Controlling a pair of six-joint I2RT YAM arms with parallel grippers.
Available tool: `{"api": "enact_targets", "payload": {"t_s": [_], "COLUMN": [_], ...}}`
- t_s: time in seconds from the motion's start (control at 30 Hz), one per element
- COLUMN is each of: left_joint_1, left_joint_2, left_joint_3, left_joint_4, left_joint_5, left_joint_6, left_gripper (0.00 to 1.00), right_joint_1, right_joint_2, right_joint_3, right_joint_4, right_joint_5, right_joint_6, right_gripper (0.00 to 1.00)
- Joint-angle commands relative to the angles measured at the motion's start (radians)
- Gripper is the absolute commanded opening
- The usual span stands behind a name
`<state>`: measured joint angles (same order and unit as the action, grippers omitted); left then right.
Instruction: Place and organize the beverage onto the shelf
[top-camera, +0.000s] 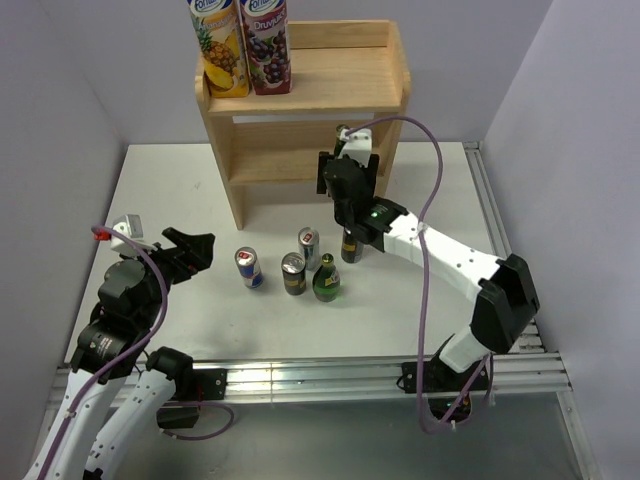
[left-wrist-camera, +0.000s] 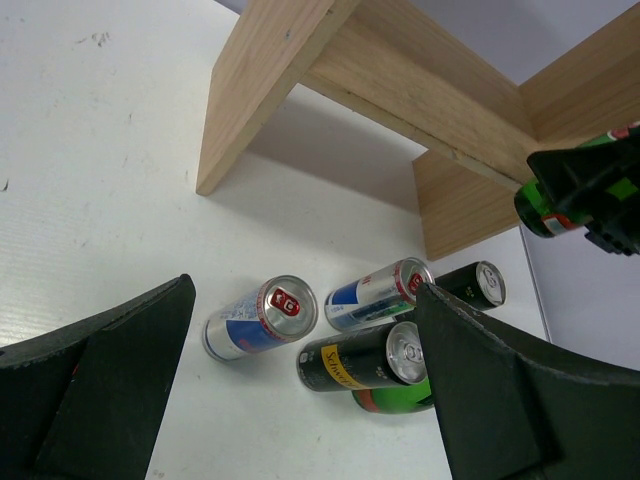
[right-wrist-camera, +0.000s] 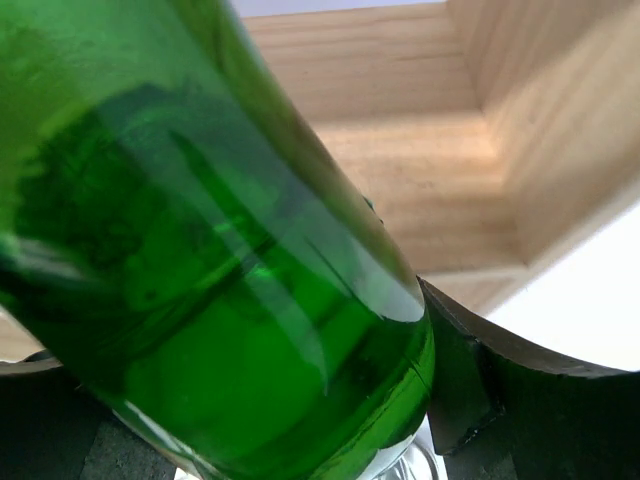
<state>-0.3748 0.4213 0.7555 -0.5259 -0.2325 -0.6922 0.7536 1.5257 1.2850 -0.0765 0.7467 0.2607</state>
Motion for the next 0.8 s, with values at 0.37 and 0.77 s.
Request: {"api": "enact_targets", "payload": {"t_s": [0.37, 0.77], "left_joint_1": [-0.006, -0.006], "left_joint_2": [-0.01, -0.007], "left_joint_3": [0.002, -0.002], "left_joint_4": [0.035, 0.041], "left_joint_5": [0.022, 0.032], "left_joint_6": [0.022, 0.02], "left_gripper": [0.99, 0.99], "right_joint_1": [-0.088, -0.057], "right_joint_2": [0.09, -0.088], "right_joint_3": [0.2, 0.028], "right_joint_4": [0.159, 0.167], "right_joint_5": [-0.02, -0.055], "right_joint_6": [-0.037, 0.035], "right_gripper": [0.0, 0.0]}}
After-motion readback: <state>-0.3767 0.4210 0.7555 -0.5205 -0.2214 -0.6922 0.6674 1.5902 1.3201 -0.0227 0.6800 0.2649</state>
